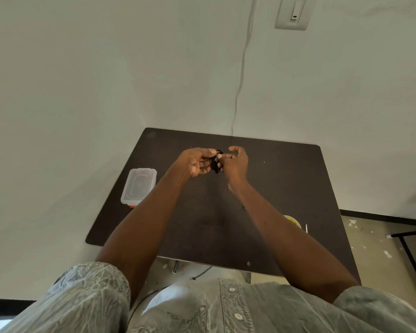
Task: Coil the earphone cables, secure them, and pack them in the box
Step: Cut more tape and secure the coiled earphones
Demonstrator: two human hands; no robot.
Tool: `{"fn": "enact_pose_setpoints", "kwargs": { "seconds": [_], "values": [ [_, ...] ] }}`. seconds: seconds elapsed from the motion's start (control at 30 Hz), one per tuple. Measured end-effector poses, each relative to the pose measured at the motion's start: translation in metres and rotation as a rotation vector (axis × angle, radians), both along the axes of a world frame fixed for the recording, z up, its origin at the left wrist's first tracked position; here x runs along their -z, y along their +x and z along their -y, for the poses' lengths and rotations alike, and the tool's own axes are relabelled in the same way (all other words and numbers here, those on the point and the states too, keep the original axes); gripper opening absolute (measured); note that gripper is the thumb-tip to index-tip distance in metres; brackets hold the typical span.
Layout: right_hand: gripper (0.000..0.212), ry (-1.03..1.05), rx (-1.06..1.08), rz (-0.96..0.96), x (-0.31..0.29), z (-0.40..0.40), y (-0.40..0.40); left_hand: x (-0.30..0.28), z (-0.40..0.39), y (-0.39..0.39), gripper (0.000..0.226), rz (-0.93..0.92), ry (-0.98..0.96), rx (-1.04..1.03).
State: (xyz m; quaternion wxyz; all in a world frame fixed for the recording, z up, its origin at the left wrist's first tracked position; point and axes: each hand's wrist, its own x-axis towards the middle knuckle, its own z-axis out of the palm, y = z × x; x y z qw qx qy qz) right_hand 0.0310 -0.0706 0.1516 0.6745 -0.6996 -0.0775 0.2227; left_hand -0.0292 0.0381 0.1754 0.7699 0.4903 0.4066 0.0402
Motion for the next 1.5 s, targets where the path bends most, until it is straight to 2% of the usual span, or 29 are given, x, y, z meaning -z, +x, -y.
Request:
{"fn": "enact_pose_setpoints", "kwargs": {
  "seconds": [0.23, 0.43, 0.53, 0.7, 0.8, 0.93, 1.07, 1.2, 1.33, 1.5],
  "values": [
    [0.028, -0.115, -0.079, 0.234, -0.002, -0.005, 0.005, -0.003, -0.012, -0.002, 0.010, 0.075, -0.011, 0.017],
    [0.023, -0.115, -0.168, 0.282, -0.003, -0.005, 0.007, -0.011, -0.022, -0.007, 0.014, 0.156, 0.058, 0.041],
    [0.016, -0.156, -0.132, 0.345, -0.003, -0.005, 0.010, -0.017, -0.025, -0.012, 0.018, 0.206, 0.060, 0.101],
    [0.032, -0.177, -0.192, 0.510, -0.020, 0.007, 0.026, -0.023, -0.034, -0.015, 0.020, 0.223, 0.055, 0.175],
    [0.032, -0.203, -0.350, 0.584, -0.035, 0.012, 0.039, -0.028, -0.038, -0.012, 0.018, 0.223, 0.035, 0.185],
    [0.029, -0.149, -0.561, 0.427, -0.046, 0.013, 0.047, -0.029, -0.037, -0.009, 0.018, 0.236, 0.023, 0.204],
    [0.031, -0.085, -0.589, 0.338, -0.045, 0.013, 0.042, -0.028, -0.034, -0.005, 0.017, 0.246, 0.026, 0.218],
    [0.020, -0.102, -0.457, 0.392, -0.036, 0.011, 0.037, -0.026, -0.028, -0.001, 0.014, 0.229, 0.095, 0.217],
    [0.018, -0.178, -0.401, 0.440, -0.036, 0.012, 0.044, -0.025, -0.027, 0.001, 0.010, 0.238, 0.205, 0.204],
    [0.015, -0.204, -0.435, 0.477, -0.044, 0.017, 0.045, -0.028, -0.022, 0.004, 0.027, 0.191, 0.470, 0.235]
  ]
}}
